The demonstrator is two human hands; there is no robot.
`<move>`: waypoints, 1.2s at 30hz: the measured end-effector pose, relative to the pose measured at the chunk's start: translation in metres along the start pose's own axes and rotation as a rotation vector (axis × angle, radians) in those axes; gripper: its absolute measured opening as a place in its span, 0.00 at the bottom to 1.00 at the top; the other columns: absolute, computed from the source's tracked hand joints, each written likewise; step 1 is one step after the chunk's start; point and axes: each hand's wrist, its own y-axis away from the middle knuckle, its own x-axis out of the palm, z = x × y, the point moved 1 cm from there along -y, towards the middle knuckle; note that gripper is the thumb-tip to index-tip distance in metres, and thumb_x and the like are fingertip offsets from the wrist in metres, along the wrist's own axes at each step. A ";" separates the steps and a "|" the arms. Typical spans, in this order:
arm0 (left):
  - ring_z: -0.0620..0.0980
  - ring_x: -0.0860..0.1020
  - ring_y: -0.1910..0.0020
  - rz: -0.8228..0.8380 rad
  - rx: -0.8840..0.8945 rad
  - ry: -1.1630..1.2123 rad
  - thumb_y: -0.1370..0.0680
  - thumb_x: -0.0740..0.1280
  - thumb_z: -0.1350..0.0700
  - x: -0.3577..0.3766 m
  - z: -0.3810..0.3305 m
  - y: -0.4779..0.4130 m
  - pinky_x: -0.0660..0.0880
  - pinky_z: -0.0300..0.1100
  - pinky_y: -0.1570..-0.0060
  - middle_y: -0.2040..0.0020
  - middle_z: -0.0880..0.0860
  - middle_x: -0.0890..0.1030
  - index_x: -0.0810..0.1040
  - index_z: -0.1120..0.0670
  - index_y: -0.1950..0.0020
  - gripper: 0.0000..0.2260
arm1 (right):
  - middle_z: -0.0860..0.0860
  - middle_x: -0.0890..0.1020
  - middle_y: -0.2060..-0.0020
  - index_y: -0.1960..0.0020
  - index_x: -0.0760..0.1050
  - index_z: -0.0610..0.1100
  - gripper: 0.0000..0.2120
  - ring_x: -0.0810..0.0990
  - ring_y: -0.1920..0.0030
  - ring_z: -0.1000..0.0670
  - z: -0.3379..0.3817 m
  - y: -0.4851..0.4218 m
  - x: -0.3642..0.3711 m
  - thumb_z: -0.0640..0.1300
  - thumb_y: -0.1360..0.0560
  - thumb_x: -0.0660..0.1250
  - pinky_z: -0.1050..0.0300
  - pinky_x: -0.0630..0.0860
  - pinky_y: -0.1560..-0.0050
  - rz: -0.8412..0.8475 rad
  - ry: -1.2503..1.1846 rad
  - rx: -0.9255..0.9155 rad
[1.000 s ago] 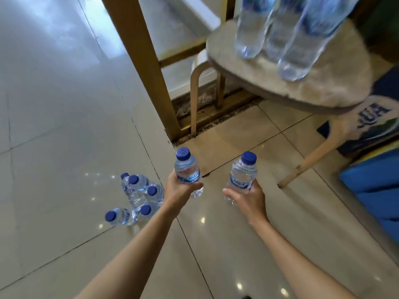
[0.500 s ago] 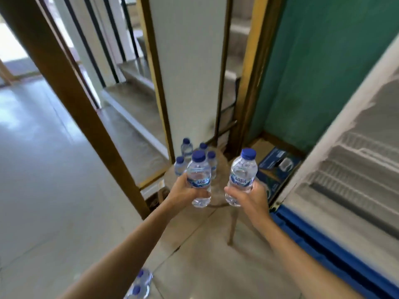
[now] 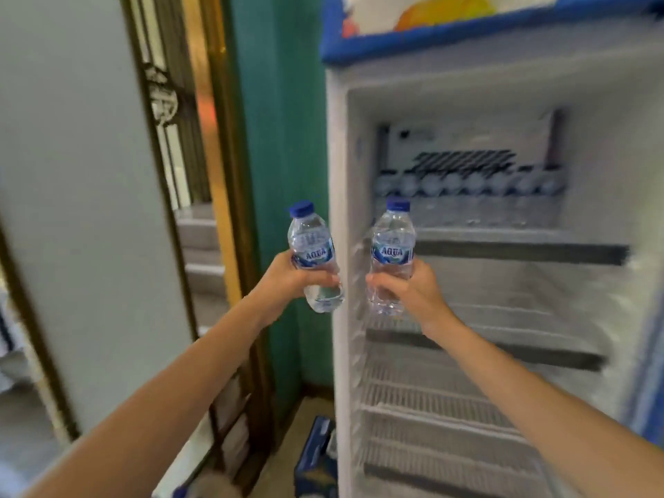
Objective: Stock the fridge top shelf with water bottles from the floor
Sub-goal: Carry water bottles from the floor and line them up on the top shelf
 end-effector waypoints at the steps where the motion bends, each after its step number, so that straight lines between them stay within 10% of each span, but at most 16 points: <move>1: 0.50 0.81 0.57 0.026 0.019 -0.002 0.38 0.76 0.64 0.015 -0.016 -0.019 0.77 0.44 0.52 0.57 0.55 0.83 0.81 0.62 0.51 0.17 | 0.48 0.82 0.65 0.52 0.79 0.37 0.10 0.79 0.66 0.53 0.014 -0.012 -0.023 0.35 0.33 0.75 0.60 0.76 0.63 -0.034 0.022 -0.033; 9: 0.42 0.80 0.64 0.167 0.145 -0.034 0.32 0.73 0.68 0.132 -0.101 -0.161 0.74 0.30 0.68 0.58 0.54 0.82 0.80 0.64 0.50 0.11 | 0.48 0.85 0.56 0.50 0.79 0.42 0.17 0.84 0.54 0.49 0.066 -0.122 -0.173 0.44 0.36 0.79 0.48 0.79 0.46 -0.165 0.138 -0.089; 19: 0.51 0.80 0.56 0.121 0.035 -0.005 0.32 0.72 0.68 0.203 -0.071 -0.264 0.76 0.41 0.61 0.56 0.54 0.82 0.78 0.60 0.45 0.16 | 0.52 0.83 0.55 0.44 0.74 0.46 0.19 0.82 0.56 0.53 0.022 -0.192 -0.251 0.43 0.32 0.76 0.62 0.76 0.62 -0.178 0.145 0.094; 23: 0.51 0.81 0.57 0.091 -0.043 -0.030 0.33 0.74 0.67 0.225 -0.043 -0.294 0.77 0.49 0.54 0.55 0.54 0.83 0.76 0.60 0.42 0.21 | 0.50 0.84 0.53 0.44 0.77 0.45 0.21 0.84 0.55 0.51 -0.016 -0.219 -0.262 0.46 0.34 0.78 0.53 0.80 0.54 -0.212 0.163 0.189; 36: 0.51 0.78 0.55 0.122 -0.117 0.063 0.34 0.73 0.71 0.295 0.001 -0.388 0.71 0.37 0.67 0.53 0.52 0.81 0.77 0.58 0.46 0.19 | 0.45 0.85 0.57 0.54 0.80 0.40 0.08 0.83 0.57 0.48 -0.070 -0.325 -0.283 0.32 0.31 0.72 0.55 0.79 0.58 -0.183 0.023 0.305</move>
